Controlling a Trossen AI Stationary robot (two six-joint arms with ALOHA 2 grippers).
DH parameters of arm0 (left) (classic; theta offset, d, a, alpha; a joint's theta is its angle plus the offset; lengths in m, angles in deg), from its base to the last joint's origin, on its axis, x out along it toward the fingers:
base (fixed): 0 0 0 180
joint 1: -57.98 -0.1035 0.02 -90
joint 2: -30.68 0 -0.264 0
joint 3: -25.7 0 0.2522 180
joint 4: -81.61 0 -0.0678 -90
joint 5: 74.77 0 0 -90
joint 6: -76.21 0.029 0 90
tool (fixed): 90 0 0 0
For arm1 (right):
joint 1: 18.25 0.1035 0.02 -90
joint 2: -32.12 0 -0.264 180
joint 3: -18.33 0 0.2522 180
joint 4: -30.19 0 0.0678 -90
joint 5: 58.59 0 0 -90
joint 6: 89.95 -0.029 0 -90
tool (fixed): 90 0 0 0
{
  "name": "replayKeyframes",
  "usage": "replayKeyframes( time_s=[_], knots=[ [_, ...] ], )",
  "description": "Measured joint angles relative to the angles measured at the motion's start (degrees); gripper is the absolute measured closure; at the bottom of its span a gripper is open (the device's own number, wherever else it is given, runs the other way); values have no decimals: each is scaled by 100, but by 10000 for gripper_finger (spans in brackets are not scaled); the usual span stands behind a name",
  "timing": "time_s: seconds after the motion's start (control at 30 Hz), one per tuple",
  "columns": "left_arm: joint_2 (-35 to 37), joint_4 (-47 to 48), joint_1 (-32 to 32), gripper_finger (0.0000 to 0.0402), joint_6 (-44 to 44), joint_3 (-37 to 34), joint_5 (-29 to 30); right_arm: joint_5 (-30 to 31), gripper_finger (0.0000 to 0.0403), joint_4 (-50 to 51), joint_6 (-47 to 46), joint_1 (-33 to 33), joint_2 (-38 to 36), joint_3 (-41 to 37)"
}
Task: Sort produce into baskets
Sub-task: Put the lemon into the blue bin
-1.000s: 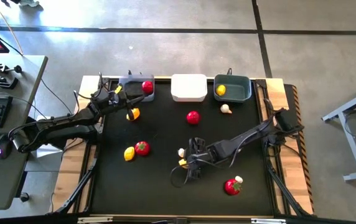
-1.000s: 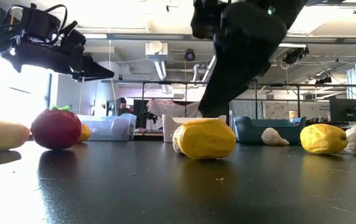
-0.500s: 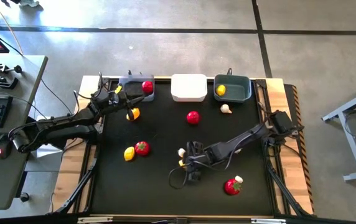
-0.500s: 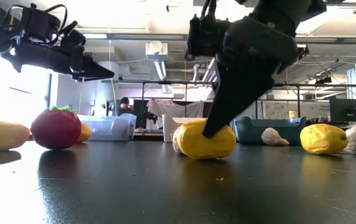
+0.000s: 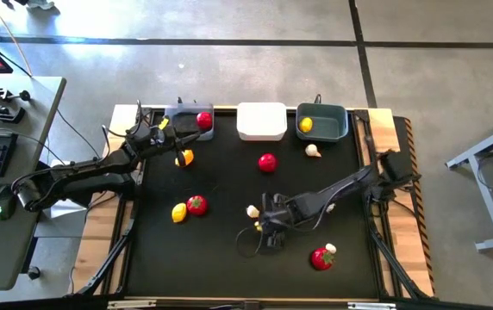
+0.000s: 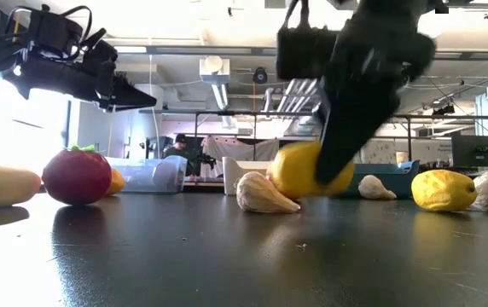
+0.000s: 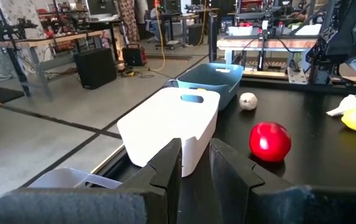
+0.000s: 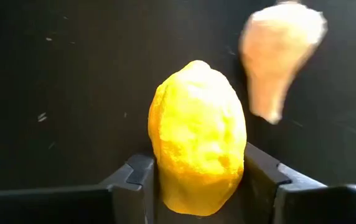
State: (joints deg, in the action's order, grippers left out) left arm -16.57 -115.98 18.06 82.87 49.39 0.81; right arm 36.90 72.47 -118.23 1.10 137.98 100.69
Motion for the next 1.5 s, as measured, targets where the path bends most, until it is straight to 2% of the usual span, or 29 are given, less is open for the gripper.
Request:
replayKeyframes(
  time_s=[0.2, 0.43, 0.7, 0.9, 1.1, 1.3, 1.5],
  knots=[
    [0, -35, 11, 332, -17, 0, -11, -7, 271, 1454, 135, -700, -976, -2],
    [0, -175, 43, 332, -144, -2, -15, 509, 271, 2839, 1238, -2565, -1981, -2],
    [0, -194, 72, 332, -150, -2, -15, 648, 272, 3066, 2198, -5158, -2336, -7],
    [0, -197, 72, 332, -3, -2, -17, 647, 269, 2583, 2259, -6538, -2000, -7],
    [0, -185, 72, 332, 40, -2, -86, 607, 263, 2181, 1853, -7111, -1341, -7],
    [0, -4, 72, 332, -104, -2, -98, 763, 265, 1817, 1516, -7108, -693, -9],
    [-2, 62, 72, 332, -170, -2, -96, 1046, 265, 1919, 1150, -7111, -267, -11]
  ],
)
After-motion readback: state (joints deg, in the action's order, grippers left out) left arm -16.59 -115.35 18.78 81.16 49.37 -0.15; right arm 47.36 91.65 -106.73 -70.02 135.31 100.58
